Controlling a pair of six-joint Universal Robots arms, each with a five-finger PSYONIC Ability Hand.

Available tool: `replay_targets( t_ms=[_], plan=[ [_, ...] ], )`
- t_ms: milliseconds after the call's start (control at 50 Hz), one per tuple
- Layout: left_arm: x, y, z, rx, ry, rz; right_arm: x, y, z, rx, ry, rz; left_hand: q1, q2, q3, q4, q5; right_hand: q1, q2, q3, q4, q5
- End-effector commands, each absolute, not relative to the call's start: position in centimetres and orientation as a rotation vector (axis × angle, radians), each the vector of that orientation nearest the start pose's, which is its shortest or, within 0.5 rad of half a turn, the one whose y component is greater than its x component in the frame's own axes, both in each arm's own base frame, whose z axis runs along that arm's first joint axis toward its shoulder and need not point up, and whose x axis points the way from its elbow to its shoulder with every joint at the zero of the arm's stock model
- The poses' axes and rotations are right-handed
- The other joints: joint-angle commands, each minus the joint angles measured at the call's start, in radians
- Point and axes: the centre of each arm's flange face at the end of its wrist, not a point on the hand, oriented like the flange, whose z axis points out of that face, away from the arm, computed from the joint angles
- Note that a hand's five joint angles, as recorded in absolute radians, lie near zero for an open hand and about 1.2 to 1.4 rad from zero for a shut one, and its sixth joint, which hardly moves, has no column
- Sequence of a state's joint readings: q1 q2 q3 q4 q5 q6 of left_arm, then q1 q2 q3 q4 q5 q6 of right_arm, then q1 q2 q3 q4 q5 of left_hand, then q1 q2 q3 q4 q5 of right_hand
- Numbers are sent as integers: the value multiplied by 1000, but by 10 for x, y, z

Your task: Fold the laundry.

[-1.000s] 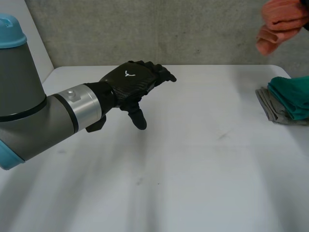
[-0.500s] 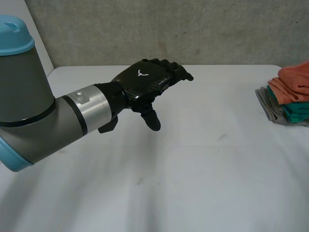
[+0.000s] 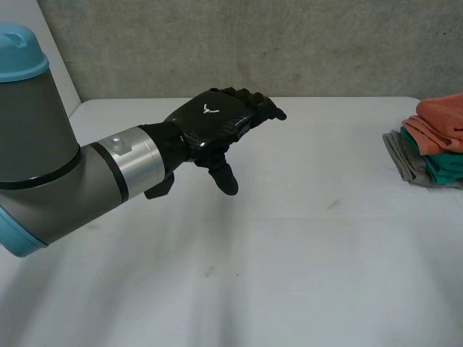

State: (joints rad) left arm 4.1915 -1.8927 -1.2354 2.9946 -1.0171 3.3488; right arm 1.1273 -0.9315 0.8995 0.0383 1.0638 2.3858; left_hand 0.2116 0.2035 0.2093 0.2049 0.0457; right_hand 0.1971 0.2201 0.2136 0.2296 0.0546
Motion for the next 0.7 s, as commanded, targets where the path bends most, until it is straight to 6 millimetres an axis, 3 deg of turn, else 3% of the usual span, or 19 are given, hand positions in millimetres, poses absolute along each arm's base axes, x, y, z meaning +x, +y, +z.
replay_targets(
  t_ms=[20,40,100,120,180,200,260,280,340,380,520,700],
  plan=[
    [-329,-219,297,-1121,-1623,1596,-13,-457,319,-1037,2682,-2687,11,19,13,17,2,-23,-46,-39,-55,-55],
    [-329,-219,299,-1122,-1620,1602,19,-451,337,-1047,2594,-2768,11,19,13,17,2,-23,-46,-39,-55,-55],
    [-322,-224,304,-1097,-1629,1628,65,-439,357,-1042,2453,-2845,17,25,19,23,8,-23,-46,-39,-55,-55],
    [-320,-226,306,-1086,-1635,1636,93,-431,359,-1039,2370,-2842,19,28,22,26,11,-23,-46,-39,-55,-55],
    [-308,-238,314,-998,-1679,1687,134,-417,356,-1008,2246,-2782,19,28,22,26,11,-23,-46,-39,-55,-55],
    [-304,-241,317,-966,-1695,1706,158,-407,351,-972,2185,-2710,19,28,22,26,11,-23,-46,-39,-55,-55],
    [-286,-257,327,-799,-1782,1800,184,-385,347,-884,2108,-2605,19,28,22,26,11,-23,-46,-39,-55,-55],
    [-280,-261,328,-750,-1808,1825,197,-369,347,-833,2049,-2555,17,25,19,23,8,-23,-46,-39,-55,-55],
    [-260,-275,326,-580,-1915,1900,211,-347,344,-756,1981,-2490,8,16,10,15,-1,-23,-46,-39,-55,-55],
    [-251,-280,317,-509,-1990,1919,220,-331,330,-709,1963,-2424,-1,7,1,6,-10,-23,-46,-39,-55,-55],
    [-244,-277,294,-477,-2076,1885,241,-300,288,-700,2013,-2269,-7,1,-5,0,-16,-23,-46,-39,-55,-55],
    [-243,-273,291,-471,-2088,1869,246,-292,280,-662,2074,-2263,-16,-8,-13,-9,-24,-23,-46,-39,-55,-55]
  ],
)
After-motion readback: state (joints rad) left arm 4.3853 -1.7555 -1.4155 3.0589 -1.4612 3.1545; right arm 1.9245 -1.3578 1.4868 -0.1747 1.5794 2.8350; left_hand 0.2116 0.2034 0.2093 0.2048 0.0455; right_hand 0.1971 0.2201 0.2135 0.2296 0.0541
